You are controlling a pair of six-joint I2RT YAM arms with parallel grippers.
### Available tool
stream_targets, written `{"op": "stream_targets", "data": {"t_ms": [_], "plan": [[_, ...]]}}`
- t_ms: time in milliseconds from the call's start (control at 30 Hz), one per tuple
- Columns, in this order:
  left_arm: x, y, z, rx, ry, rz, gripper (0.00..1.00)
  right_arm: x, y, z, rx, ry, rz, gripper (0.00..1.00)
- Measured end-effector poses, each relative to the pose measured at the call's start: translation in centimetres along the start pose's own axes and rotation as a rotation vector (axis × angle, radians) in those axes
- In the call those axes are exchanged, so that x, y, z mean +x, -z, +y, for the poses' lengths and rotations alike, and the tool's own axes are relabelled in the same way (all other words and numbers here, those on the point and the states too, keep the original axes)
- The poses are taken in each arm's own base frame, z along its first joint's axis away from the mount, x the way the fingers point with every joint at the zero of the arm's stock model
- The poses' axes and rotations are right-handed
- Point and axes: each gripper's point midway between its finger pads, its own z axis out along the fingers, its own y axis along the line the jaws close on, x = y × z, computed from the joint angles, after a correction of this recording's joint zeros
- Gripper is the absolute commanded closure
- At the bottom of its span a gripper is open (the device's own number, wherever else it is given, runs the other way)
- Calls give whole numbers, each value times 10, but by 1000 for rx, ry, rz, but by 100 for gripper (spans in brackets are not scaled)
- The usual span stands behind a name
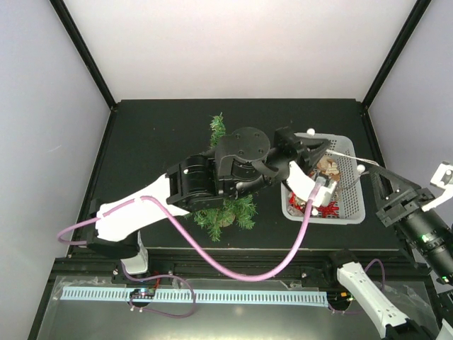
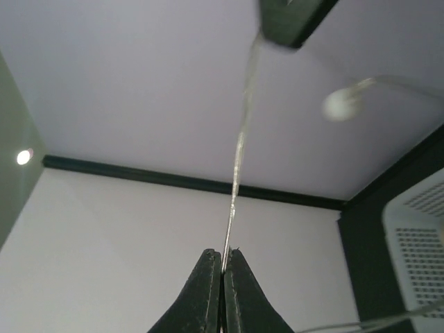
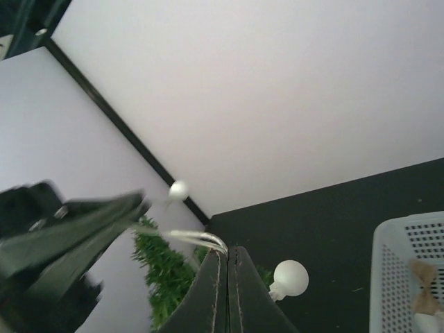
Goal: Decorate the small christmas tree
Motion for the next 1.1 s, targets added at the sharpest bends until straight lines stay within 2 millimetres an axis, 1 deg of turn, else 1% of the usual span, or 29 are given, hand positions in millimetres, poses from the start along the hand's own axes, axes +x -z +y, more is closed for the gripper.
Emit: {"op": "stream_targets", "data": {"t_ms": [100, 167, 267, 433, 667, 867, 933, 1033, 1100], "plan": [[-14, 18, -11, 72, 27, -49, 98, -7, -7, -6, 52, 22, -1, 99], [-22, 30, -16, 111, 55, -85, 98, -6, -14, -7, 58, 33, 21, 99], [-29, 43, -19, 150, 104, -120, 98, 0, -25, -7, 50, 53, 68, 99], [-36, 57, -13, 174, 165, -139, 98, 9, -42, -3, -8, 66, 102, 99], [-40, 61, -10, 153, 156, -131, 99, 13, -58, -4, -44, 74, 94, 99], [-51, 65, 0, 100, 93, -142, 98, 5, -60, 2, -74, 103, 60, 99], [-52, 65, 4, 77, 68, -138, 98, 4, -60, 3, -75, 111, 57, 99], [-51, 64, 10, 42, 29, -126, 99, 4, -65, 4, -92, 122, 52, 95], [-49, 63, 10, 35, 0, -117, 98, 8, -71, 6, -115, 123, 62, 92]]}}
